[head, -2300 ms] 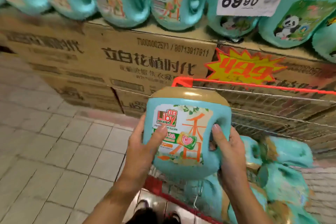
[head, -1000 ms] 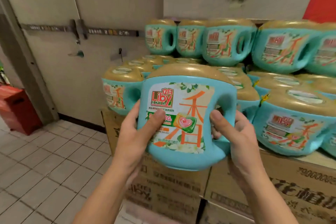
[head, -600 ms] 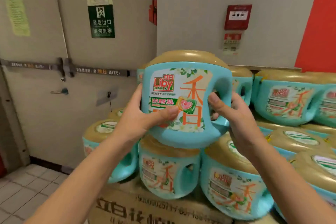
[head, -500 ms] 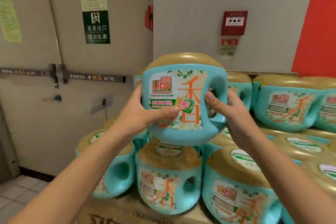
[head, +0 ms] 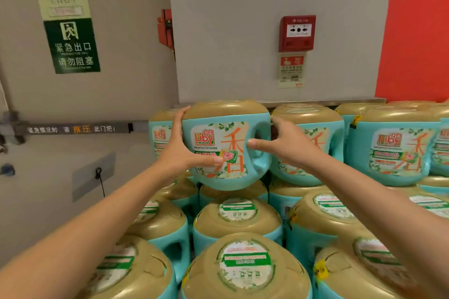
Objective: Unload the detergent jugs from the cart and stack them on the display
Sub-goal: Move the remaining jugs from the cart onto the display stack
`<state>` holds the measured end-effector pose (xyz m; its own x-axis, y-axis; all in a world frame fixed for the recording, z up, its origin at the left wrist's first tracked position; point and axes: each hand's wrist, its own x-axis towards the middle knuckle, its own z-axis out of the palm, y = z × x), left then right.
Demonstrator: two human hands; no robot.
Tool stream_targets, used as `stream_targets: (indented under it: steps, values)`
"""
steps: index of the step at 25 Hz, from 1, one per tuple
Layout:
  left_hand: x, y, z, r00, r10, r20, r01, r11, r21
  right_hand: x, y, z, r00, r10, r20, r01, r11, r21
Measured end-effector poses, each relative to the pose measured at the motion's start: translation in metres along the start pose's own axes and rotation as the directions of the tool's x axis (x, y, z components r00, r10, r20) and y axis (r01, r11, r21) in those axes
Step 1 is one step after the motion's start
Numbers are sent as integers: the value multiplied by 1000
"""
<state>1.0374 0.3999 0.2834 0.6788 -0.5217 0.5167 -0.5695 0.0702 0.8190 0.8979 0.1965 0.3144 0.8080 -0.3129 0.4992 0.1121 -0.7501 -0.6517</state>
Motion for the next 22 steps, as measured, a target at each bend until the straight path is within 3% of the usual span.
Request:
stream_targets:
  steps: [4,6,8,11,14,22]
  values:
    - [11,-27,0,999,4,-38,-3,1000,19,12,6,0,1000,-16,26,23,944,-330]
    - [14,-36,2,999,0,-53,1,1000,14,16,8,-13,987,-161,23,148,832,-534]
    - [14,-39,4,998,4,-58,-1,999,45,18,14,-30,941,-339,-7,260,734,-628]
    - [14,-42,6,997,-28,-65,34,996,88,24,32,-52,937,-346,-48,209,666,-716]
    - [13,-41,12,996,-42,-74,48,995,87,25,54,-62,974,-220,-59,111,686,-719]
    - [23,-42,19,997,-57,-46,63,989,132,22,69,-73,965,-240,-107,101,716,-691]
